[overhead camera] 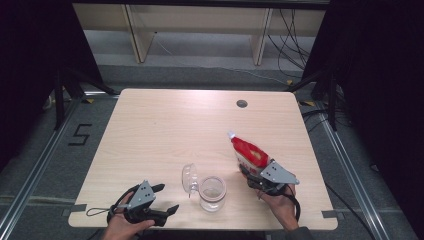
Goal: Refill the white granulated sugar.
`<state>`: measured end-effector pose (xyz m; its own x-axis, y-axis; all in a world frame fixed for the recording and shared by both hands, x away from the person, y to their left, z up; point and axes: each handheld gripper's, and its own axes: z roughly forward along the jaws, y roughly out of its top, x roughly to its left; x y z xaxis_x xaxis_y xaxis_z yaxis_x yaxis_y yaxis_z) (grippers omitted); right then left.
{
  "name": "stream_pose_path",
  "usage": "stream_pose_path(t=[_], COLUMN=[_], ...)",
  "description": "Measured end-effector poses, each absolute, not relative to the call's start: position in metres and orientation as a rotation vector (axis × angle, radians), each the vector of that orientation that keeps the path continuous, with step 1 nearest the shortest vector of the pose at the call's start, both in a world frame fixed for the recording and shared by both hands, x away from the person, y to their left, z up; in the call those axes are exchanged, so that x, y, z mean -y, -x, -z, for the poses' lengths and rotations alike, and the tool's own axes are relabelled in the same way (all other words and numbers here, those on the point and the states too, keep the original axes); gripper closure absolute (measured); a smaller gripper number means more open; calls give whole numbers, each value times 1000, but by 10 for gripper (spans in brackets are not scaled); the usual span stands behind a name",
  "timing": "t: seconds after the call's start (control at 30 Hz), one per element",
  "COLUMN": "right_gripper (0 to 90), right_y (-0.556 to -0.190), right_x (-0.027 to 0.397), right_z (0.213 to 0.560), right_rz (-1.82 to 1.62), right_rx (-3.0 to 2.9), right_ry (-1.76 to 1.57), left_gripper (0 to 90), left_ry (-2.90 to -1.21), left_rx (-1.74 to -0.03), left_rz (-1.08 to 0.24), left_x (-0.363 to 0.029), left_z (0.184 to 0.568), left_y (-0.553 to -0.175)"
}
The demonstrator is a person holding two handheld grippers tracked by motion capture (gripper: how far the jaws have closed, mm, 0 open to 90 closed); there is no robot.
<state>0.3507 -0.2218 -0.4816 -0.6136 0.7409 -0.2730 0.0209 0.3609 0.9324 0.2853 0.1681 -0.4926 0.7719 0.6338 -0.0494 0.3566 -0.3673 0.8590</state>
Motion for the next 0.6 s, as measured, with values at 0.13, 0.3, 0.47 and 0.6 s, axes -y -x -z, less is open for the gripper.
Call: stream_pose_path(t=[0.13,0.3,0.47,0.6], right_gripper=[429,430,431,433], right_y=[-337,-319,-308,-301], right_x=[221,219,216,212], right_z=[470,459,456,455], right_rz=[-1236,-1091,-1014,-963], right_rx=[-1923,-1932,-1955,-1964], right_ry=[-578,-507,-462,-417], left_gripper=[179,179,179,179], left_ry=[-1985,-1986,-1987,-1997], left_rx=[-748,-747,-747,-746], left_rz=[-356,-354,-358,-368], left_x=[-168,-167,-167,-167], left_z=[493,494,495,494], left_y=[-285,-286,-286,-286])
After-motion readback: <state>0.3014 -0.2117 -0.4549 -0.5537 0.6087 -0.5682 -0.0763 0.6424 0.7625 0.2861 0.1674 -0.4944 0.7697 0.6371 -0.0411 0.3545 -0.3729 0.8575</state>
